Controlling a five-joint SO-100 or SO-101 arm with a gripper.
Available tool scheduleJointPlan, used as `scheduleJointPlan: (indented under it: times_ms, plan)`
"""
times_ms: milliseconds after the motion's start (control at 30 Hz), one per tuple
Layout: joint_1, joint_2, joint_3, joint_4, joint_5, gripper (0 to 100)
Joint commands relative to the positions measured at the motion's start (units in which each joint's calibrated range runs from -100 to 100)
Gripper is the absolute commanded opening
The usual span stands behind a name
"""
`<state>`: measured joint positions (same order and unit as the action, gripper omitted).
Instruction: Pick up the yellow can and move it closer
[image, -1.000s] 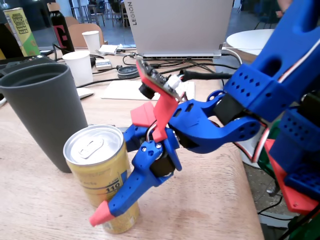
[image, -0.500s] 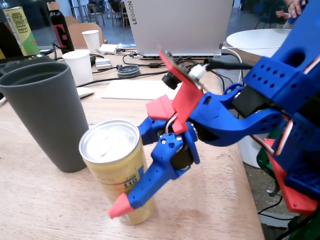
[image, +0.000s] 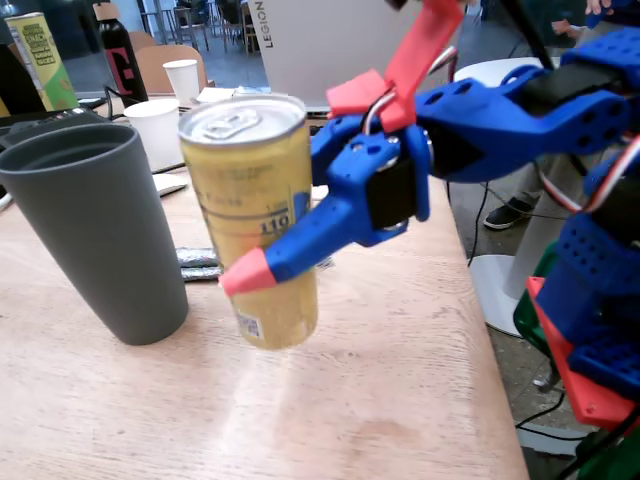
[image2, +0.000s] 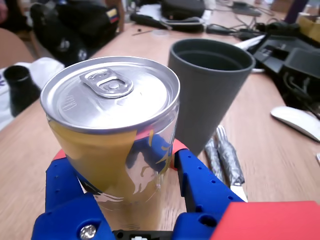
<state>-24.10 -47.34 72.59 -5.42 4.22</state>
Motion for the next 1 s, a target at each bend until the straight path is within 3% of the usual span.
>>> scheduleJointPlan:
  times_ms: [0, 167, 467, 700, 967]
  plan:
    - [5.3, -8.7, -2.4, 3.5, -0.1, 29]
    - [5.3, -16.3, -1.7, 10.4, -0.1, 29]
    - [6.8, -33.3, -1.8, 32.9, -0.1, 29]
    - [14.6, -34.8, -1.7, 36.4, -0.2, 29]
    - [15.0, -39.5, 5.6, 36.4, -0.2, 29]
